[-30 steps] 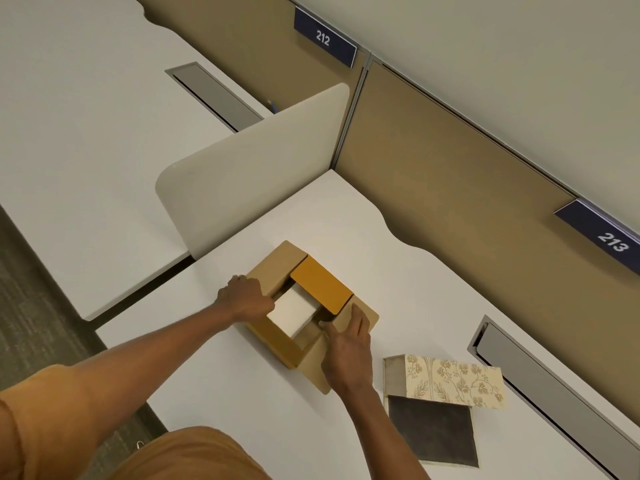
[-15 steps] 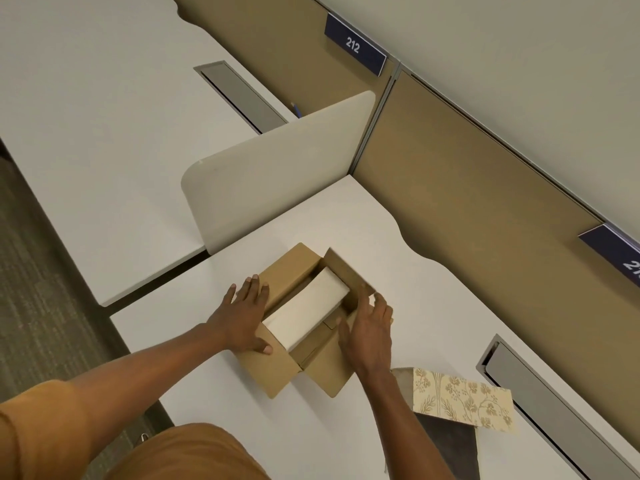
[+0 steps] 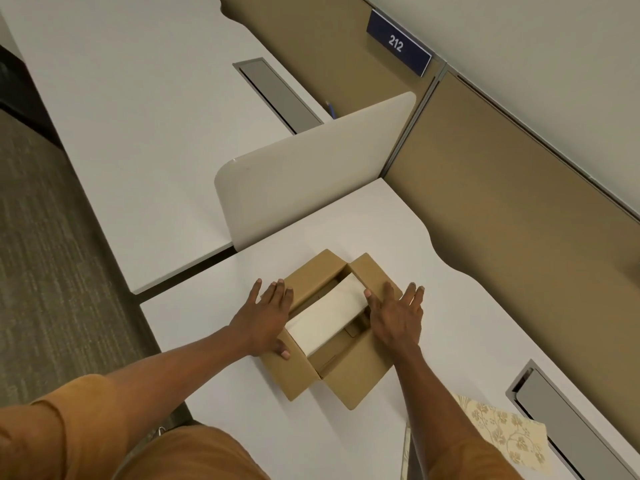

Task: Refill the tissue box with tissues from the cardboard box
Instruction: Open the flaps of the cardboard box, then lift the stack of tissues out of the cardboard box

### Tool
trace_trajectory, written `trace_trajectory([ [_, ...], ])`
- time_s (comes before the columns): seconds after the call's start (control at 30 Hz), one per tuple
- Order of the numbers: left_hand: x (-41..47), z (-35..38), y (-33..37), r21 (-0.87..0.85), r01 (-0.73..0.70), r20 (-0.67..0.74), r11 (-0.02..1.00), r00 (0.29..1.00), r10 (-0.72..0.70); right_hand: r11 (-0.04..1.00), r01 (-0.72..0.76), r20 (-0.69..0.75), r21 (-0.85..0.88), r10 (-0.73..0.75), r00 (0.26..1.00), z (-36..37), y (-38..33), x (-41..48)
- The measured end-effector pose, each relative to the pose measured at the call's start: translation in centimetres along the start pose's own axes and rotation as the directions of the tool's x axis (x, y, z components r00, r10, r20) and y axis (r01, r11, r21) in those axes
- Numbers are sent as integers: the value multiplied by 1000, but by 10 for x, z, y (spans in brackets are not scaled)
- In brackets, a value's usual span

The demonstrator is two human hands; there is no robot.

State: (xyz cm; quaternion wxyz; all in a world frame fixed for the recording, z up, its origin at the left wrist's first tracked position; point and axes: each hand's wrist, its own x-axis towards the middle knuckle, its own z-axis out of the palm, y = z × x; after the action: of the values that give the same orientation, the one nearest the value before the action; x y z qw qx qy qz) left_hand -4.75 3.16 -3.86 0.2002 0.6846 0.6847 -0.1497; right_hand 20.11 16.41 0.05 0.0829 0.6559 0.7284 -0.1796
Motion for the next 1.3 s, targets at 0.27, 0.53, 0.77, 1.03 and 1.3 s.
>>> trace_trajectory([
  [0.27,2,7,1,4,0,-35,1000,999,0,1000,-3,28,2,3,1000,17,-10,0],
  [0.53,3,10,-1,43,0,-39,999,999,2,994,19,-120,108,-6,993,40,-40,-32],
  [0.77,4,7,0,62,-1,-23,998,1000,2,806,-250,47,536,267,962,67,-79,-55],
  [1.03,3,3,2,71,-7,-25,997,1000,8,450,-546,391,707,395,831,80,-94,-29],
  [1.3,3,6,3,76,-7,-13,997,1000,8,424,-607,418,672,459,784,85,-102,-23],
])
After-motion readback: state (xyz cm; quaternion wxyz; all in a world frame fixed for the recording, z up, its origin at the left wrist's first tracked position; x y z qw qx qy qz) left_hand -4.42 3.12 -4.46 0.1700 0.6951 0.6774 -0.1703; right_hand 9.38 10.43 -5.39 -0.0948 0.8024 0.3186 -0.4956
